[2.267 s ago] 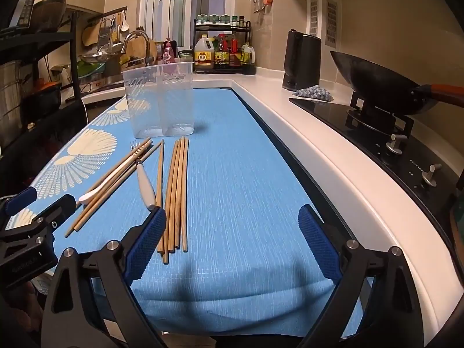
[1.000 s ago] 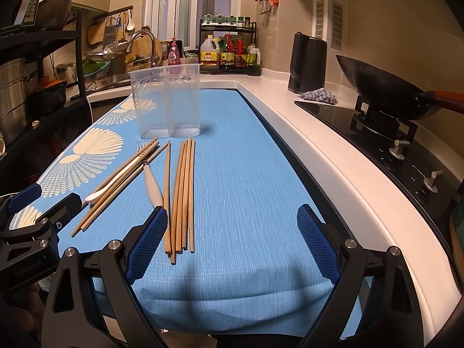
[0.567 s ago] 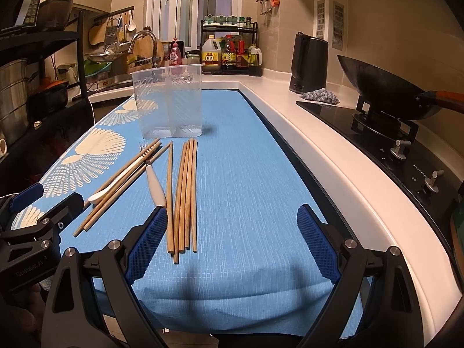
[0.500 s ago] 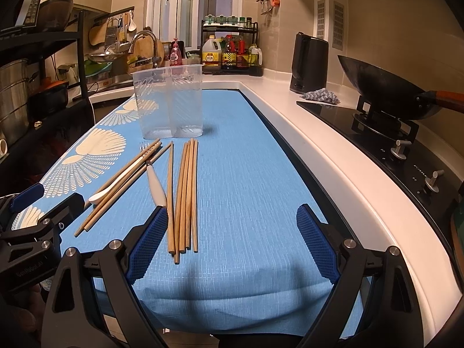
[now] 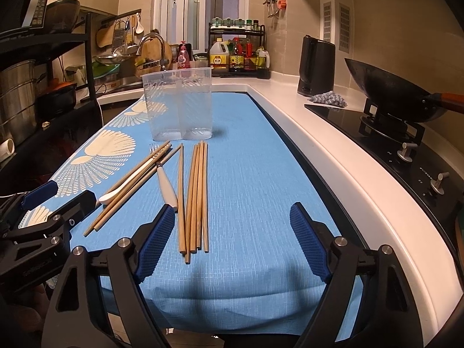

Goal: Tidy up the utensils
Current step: 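Close the left tool on a wooden chopstick while the right tool grasps another chopstick, then lift the held chopsticks with both tools toward the clear plastic container, then lower the chopsticks into the container and open both tools, then grasp the white plastic spoon with the left tool while the right tool grasps a chopstick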

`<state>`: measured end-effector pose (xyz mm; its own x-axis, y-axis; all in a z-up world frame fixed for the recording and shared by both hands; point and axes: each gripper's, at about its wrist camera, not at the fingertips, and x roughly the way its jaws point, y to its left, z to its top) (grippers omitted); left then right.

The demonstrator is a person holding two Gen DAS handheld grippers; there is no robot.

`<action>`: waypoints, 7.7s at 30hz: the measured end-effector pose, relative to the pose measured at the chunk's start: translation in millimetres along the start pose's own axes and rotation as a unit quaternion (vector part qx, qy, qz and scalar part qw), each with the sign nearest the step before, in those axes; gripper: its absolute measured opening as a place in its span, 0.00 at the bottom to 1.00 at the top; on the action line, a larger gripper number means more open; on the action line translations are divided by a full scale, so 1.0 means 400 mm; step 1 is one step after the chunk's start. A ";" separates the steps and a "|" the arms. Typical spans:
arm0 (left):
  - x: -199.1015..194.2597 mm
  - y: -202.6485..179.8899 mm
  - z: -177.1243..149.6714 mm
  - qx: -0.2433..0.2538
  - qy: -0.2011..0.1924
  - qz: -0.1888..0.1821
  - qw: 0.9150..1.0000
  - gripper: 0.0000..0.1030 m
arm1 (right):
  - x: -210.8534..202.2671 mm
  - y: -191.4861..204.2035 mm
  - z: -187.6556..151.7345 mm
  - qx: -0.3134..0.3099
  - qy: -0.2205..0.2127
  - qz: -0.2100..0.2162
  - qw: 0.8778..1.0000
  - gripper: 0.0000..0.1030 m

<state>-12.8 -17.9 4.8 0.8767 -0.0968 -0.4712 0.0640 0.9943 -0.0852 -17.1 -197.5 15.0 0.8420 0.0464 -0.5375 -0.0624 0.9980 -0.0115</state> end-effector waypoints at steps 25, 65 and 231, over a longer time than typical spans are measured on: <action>0.079 0.118 -0.055 -0.058 0.082 0.033 0.994 0.18 | 0.172 0.004 -0.061 -0.008 0.066 0.057 0.996 0.32; 0.099 0.097 -0.066 -0.032 0.074 0.062 0.995 0.05 | 0.177 -0.023 -0.064 -0.011 0.047 0.065 0.997 0.10; 0.098 0.091 0.167 -0.018 0.029 0.004 0.999 0.57 | 0.067 -0.030 0.182 0.015 -0.050 0.087 0.995 0.48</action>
<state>55.9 17.3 41.9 0.8481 -0.0918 -0.5218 0.0383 0.9929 -0.1125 45.4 -205.2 62.3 0.8694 0.2203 -0.4423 -0.1960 0.9754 0.1006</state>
